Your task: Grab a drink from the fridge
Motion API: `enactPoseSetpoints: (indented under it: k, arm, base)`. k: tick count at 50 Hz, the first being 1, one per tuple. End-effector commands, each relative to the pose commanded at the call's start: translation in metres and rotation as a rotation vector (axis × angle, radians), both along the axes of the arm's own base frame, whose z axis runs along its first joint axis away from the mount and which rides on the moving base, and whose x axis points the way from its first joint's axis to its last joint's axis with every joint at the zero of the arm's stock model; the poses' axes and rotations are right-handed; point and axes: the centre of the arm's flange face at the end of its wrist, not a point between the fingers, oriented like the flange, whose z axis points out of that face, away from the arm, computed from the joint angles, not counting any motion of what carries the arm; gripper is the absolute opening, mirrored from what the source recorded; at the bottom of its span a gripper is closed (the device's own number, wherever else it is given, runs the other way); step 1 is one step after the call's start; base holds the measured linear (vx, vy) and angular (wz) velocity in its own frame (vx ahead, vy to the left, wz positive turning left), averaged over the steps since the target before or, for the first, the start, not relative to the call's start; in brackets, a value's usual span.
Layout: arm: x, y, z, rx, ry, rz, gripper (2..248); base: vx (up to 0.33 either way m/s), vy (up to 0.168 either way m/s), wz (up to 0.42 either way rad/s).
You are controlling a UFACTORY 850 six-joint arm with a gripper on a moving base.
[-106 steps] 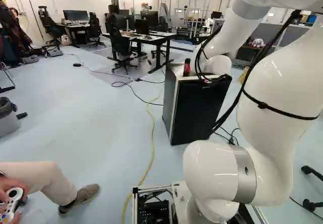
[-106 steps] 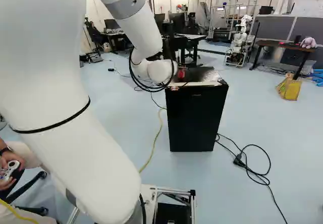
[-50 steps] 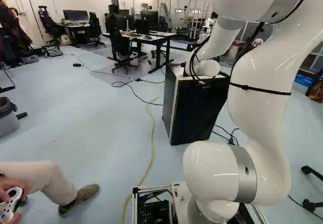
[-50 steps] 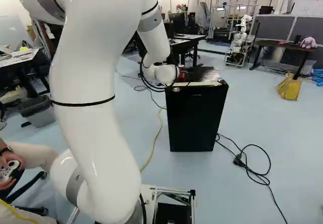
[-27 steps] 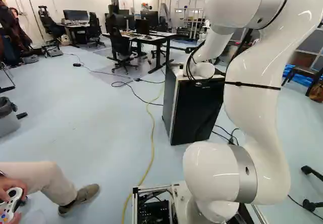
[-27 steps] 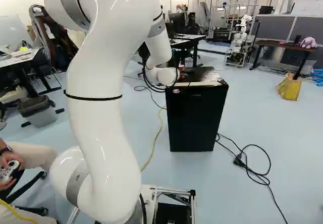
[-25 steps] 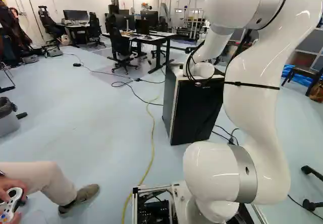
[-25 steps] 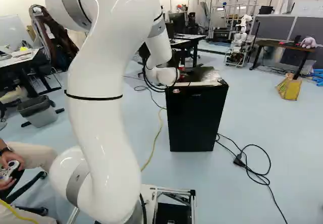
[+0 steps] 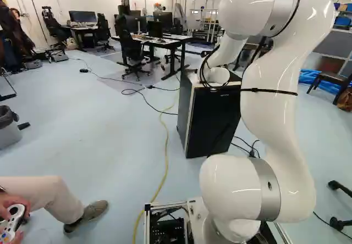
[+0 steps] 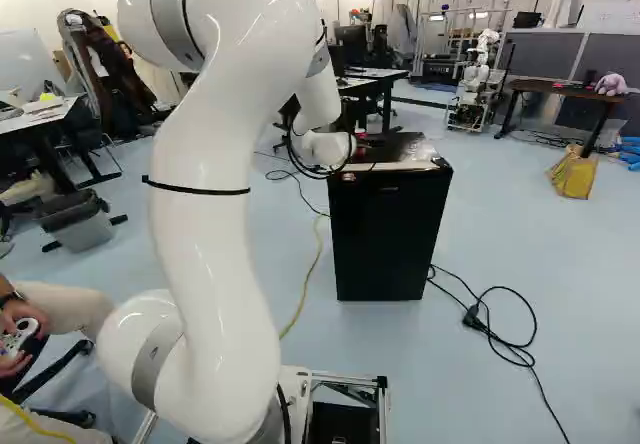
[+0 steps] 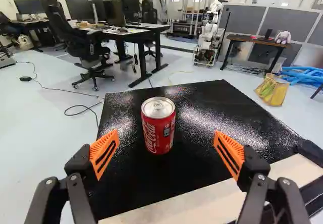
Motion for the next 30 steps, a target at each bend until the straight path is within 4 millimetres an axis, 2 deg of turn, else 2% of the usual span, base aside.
enactPoseSetpoints:
  k: [30]
  arm:
    - [0.035, 0.001, -0.021, 0.022, 0.002, -0.017, 247]
  base:
    - [0.0, 0.0, 0.0]
